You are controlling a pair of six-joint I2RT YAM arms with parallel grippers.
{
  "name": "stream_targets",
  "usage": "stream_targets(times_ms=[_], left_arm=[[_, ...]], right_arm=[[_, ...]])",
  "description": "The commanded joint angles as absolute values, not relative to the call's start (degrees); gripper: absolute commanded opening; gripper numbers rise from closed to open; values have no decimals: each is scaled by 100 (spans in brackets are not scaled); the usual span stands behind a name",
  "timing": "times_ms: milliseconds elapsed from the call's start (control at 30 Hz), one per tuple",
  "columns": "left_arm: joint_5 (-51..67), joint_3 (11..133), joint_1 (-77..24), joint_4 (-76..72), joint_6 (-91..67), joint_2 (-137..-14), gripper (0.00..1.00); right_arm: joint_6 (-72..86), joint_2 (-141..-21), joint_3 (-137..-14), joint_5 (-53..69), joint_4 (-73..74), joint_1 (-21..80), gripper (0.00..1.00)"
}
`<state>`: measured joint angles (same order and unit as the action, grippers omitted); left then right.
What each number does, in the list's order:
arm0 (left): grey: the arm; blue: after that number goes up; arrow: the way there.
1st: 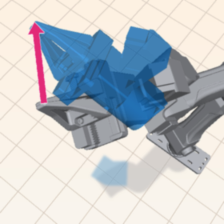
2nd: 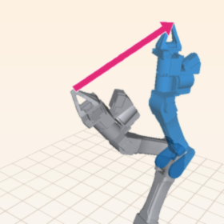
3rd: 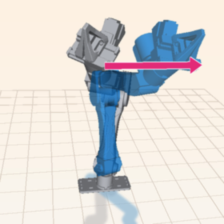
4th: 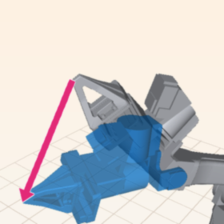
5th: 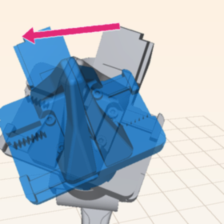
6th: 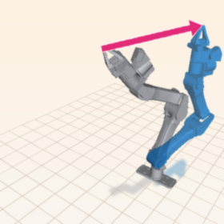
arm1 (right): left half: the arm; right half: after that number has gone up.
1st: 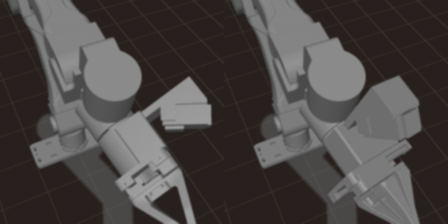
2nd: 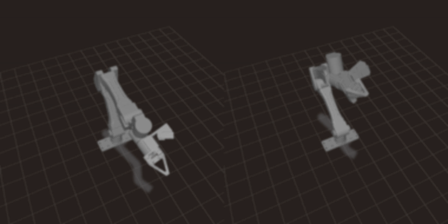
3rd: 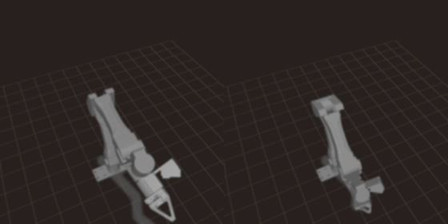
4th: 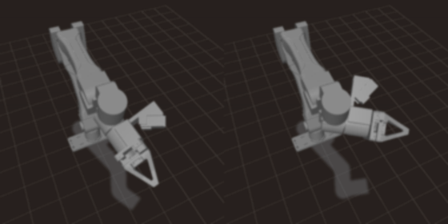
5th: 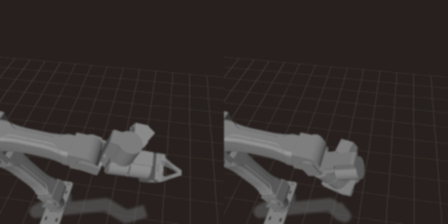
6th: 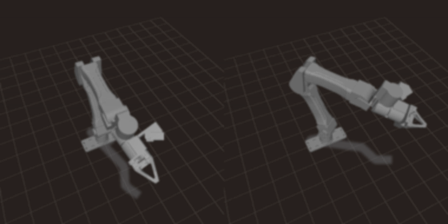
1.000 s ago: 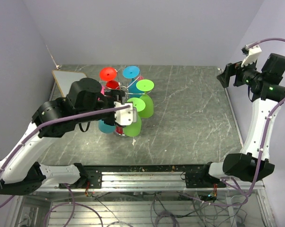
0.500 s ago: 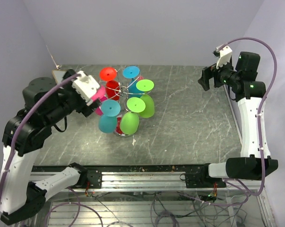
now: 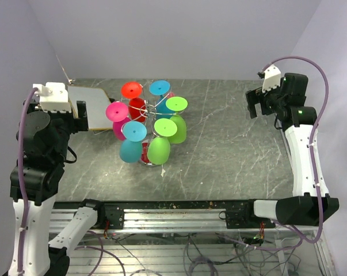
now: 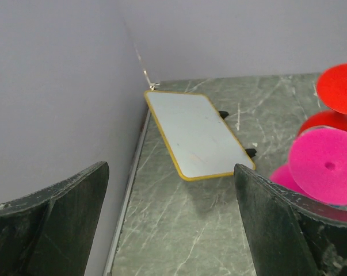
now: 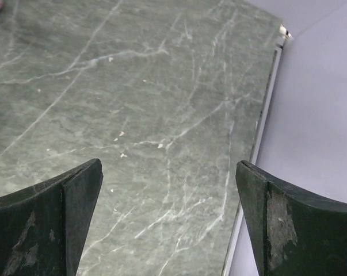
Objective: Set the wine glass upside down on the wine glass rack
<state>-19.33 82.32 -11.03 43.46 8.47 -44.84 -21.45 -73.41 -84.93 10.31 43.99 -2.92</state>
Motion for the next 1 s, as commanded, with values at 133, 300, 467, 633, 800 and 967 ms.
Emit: stream_targets(times_ms=[133, 300, 467, 633, 800, 967], left_arm=[[-2551, 8173, -896, 3844, 435, -4845, 99], [-2845, 7891, -889, 3198, 67, -4958, 99], [-1896, 7588, -698, 2816, 269, -4786, 99], [-1653, 7297, -249, 2540, 558, -4428, 99], [-1672, 7477, -148, 2734, 951, -4494, 99], [-1501, 7496, -88, 2957, 984, -4463, 99]], right_arm=[[-1486, -7545, -8514, -249, 4023, -274, 100], [-1277, -7608, -8653, -288, 3921, -273, 100], [-1102, -7251, -8537, 379, 3844, -281, 100], [-1281, -6526, -7793, 462, 3334, -281, 100], [-1169, -6146, -7667, 39, 3244, -282, 100], [-1526, -5749, -7327, 47, 3300, -282, 100]])
